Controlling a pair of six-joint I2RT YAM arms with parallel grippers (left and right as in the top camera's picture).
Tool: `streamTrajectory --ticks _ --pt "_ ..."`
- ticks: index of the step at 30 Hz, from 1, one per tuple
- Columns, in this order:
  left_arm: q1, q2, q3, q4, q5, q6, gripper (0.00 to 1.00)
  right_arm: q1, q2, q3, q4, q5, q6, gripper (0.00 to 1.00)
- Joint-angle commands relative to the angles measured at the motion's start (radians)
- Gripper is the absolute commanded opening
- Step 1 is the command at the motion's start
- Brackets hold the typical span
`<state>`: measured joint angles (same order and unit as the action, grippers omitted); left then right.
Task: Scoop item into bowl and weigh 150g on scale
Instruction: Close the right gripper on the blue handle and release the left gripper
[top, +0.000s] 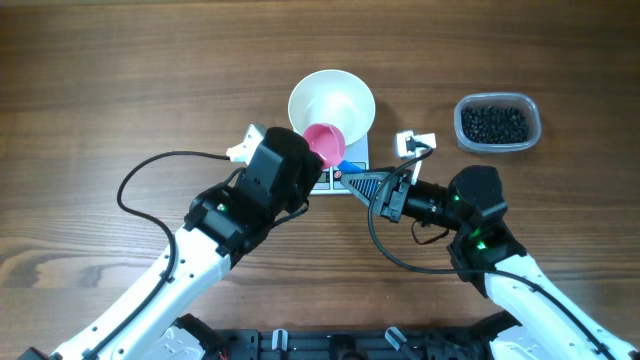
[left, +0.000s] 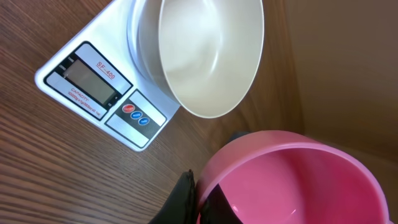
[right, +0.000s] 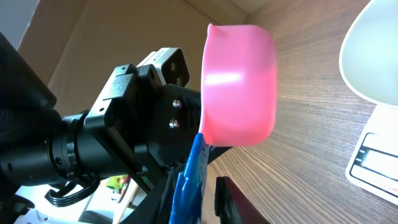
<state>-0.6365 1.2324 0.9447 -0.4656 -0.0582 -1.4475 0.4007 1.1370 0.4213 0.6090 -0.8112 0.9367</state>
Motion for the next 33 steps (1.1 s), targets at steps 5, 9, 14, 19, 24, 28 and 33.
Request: streamTrajectory --ticks 5,9,14,19,24,28,33 --pt "-0.001 0.008 0.003 -0.007 -0.046 0.031 0.04 0.006 0.005 0.018 0.069 -0.023 -0.013 0.26" --pt "-0.001 0.008 0.003 -0.01 -0.045 0.031 0.04 0.006 0.005 0.018 0.072 -0.019 -0.018 0.26" --pt "-0.001 0.008 0.003 -0.01 -0.045 0.031 0.04 0.005 0.005 0.018 0.071 -0.004 -0.018 0.27" --pt "-0.001 0.008 0.003 -0.01 -0.045 0.031 0.04 0.005 0.005 0.018 0.075 0.004 -0.017 0.29" --pt "-0.001 0.008 0.003 -0.01 -0.045 0.031 0.04 0.005 0.005 0.018 0.075 0.003 -0.018 0.29" --pt "-0.001 0.008 0.003 -0.015 -0.045 0.031 0.04 0.005 0.005 0.018 0.075 0.003 -0.018 0.29" --pt "-0.001 0.008 0.003 -0.02 -0.045 0.054 0.04 0.005 0.005 0.018 0.075 0.003 -0.018 0.28"
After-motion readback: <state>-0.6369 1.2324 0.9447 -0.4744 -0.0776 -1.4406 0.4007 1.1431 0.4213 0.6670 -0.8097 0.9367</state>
